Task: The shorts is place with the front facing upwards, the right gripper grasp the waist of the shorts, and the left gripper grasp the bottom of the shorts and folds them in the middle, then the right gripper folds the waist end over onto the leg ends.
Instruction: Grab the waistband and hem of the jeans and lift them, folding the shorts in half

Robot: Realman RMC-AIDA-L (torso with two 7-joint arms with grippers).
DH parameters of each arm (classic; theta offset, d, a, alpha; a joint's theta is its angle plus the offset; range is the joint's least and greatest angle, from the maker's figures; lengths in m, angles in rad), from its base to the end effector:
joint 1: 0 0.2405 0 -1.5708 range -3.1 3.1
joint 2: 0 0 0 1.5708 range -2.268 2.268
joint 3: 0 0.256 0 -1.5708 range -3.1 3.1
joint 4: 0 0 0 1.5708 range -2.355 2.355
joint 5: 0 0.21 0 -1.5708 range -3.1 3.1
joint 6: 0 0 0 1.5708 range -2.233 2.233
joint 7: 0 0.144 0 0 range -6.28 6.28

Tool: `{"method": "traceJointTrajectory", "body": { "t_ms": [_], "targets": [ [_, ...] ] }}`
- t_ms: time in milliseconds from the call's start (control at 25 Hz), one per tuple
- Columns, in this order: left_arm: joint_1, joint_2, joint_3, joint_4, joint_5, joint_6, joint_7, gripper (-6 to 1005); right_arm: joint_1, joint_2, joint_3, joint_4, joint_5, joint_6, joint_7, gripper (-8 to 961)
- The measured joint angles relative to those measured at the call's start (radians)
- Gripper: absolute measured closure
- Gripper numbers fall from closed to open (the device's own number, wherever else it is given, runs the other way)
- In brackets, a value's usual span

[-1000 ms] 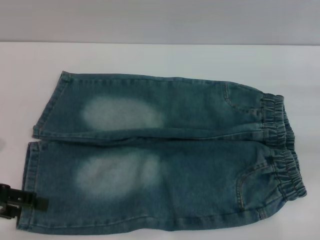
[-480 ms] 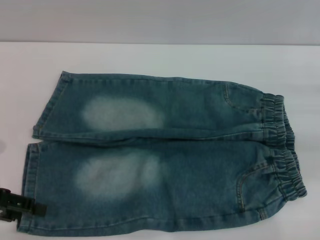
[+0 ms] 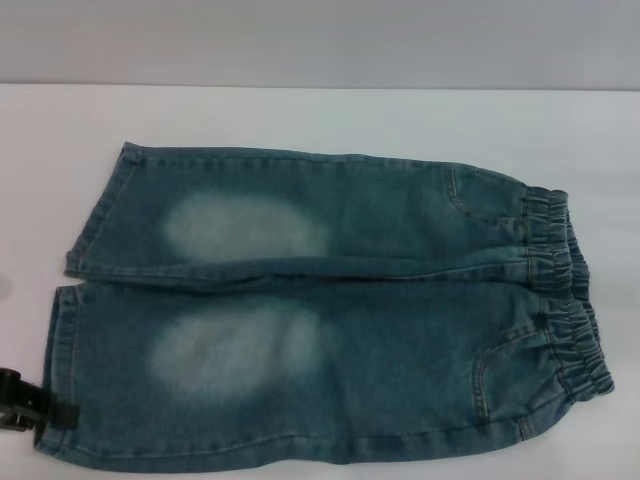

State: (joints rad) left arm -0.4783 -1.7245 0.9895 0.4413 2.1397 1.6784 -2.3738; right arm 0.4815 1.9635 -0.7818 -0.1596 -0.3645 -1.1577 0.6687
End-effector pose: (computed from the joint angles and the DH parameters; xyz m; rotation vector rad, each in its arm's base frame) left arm -0.3595 0.2735 0.0770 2.2591 2.1611 0.0359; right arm 0.3693 0.3612 0.1259 -1.1610 0.6908 1.0043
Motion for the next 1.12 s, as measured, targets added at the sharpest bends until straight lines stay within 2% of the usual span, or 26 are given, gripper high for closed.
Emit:
{"method": "traceJointTrajectory", "body": {
  "t_ms": [200,320,520,680,800,840,1080,1120],
  "targets": [
    [-0.006,-0.005,-0.004,0.0,0.035,0.001,-0.004,642,-0.004,0.002,0.001,0.0,0.0,0.0,0.0,385],
    [-0.008,-0.009,-0.013,0.002,0.05,-0.001,-0.005,844,-0.005,0.004,0.001,0.0,0.0,0.0,0.0,385],
    [-0.004,-0.009,-0.029,0.004,0.046,-0.002,-0.007,985,-0.007,0.005,0.001,-0.002,0.0,0.0,0.001,385],
    [-0.009,-0.019,-0.076,0.01,0.045,-0.003,-0.009,984,-0.009,0.003,0.001,-0.001,-0.004,0.0,0.006,385],
    [-0.017,-0.035,-0.119,0.026,0.045,-0.001,-0.01,983,-0.005,-0.001,0.0,0.0,-0.007,0.0,0.008,385],
    [-0.019,-0.046,-0.161,0.035,0.044,-0.001,-0.011,983,-0.001,-0.003,-0.002,0.0,-0.007,0.0,0.008,385],
    [-0.02,-0.063,-0.25,0.037,0.044,-0.004,-0.01,981,0.015,-0.009,-0.015,-0.005,-0.011,0.025,0.021,385],
    [-0.02,-0.07,-0.287,0.037,0.043,-0.011,-0.007,981,0.017,-0.009,-0.018,-0.009,-0.016,0.034,0.032,385]
  ]
}}
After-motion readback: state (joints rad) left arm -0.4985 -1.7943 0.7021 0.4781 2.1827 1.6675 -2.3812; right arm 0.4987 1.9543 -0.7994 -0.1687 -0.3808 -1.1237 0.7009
